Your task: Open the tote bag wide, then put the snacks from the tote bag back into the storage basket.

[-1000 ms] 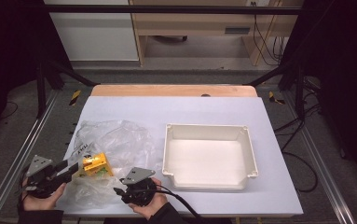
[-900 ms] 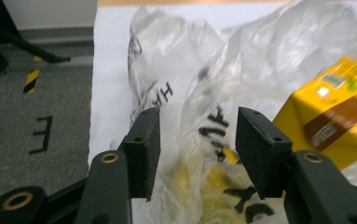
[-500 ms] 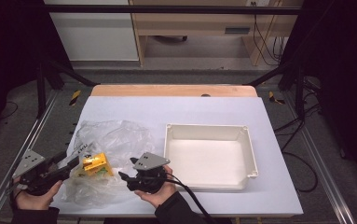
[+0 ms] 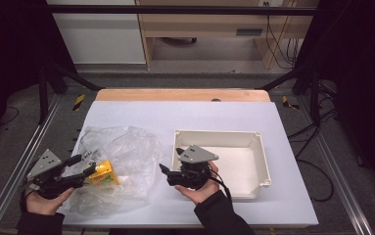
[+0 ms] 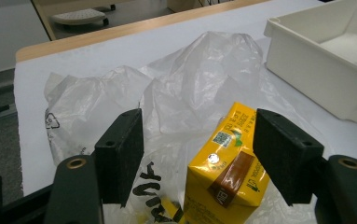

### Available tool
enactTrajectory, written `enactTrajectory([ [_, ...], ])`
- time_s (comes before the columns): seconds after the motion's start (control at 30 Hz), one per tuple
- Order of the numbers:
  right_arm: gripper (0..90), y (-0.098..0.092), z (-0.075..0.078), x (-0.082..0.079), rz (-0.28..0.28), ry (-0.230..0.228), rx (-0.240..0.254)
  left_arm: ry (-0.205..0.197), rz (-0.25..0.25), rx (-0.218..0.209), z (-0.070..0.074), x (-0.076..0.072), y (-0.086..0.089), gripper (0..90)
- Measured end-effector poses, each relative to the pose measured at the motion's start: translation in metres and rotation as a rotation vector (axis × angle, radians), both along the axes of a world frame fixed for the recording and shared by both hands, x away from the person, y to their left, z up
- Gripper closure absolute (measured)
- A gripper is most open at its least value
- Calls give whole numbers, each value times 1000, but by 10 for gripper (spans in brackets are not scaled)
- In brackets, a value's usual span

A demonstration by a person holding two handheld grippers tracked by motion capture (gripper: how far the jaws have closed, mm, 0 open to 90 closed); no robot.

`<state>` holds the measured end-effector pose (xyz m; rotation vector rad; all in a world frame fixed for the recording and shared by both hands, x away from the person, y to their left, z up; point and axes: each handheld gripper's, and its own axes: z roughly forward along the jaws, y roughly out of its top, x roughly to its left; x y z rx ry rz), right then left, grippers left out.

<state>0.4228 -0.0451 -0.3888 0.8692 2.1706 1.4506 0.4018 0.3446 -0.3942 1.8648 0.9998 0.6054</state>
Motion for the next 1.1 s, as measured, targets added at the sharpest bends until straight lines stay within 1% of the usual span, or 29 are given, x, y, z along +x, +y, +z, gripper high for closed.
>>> enactTrajectory([
  [0.2, 270, -39, -7, -6, -60, 11, -9, 1, -58, 43, 0, 0, -9, 301],
  [0.23, 266, -47, -8, -7, -72, 14, -8, 1, -61, 48, 0, 0, -10, 294],
  [0.3, 261, -58, -9, -9, -87, 11, -4, 13, -75, 68, -2, 2, -13, 281],
  [0.33, 257, -64, -10, -11, -95, 10, -2, 11, -79, 83, -2, 3, -14, 278],
  [0.43, 249, -81, -11, -15, -117, 2, 0, 31, -95, 90, -4, 7, -18, 261],
  [0.53, 245, -94, -12, -18, -136, 7, 5, 35, -108, 111, -6, 9, -21, 254],
  [0.7, 243, -108, -15, -23, -154, 11, 8, 48, -127, 120, -10, 11, -23, 267],
  [0.83, 241, -116, -20, -27, -165, 16, -18, 60, -142, 120, -11, 13, -25, 283],
  [0.9, 241, -120, -22, -28, -172, 23, -23, 62, -148, 123, -11, 12, -25, 295],
  [0.97, 241, -124, -25, -29, -179, 33, -27, 64, -149, 115, -13, 12, -25, 303],
  [1.1, 242, -131, -29, -30, -191, 38, -30, 60, -150, 118, -13, 12, -25, 303],
])
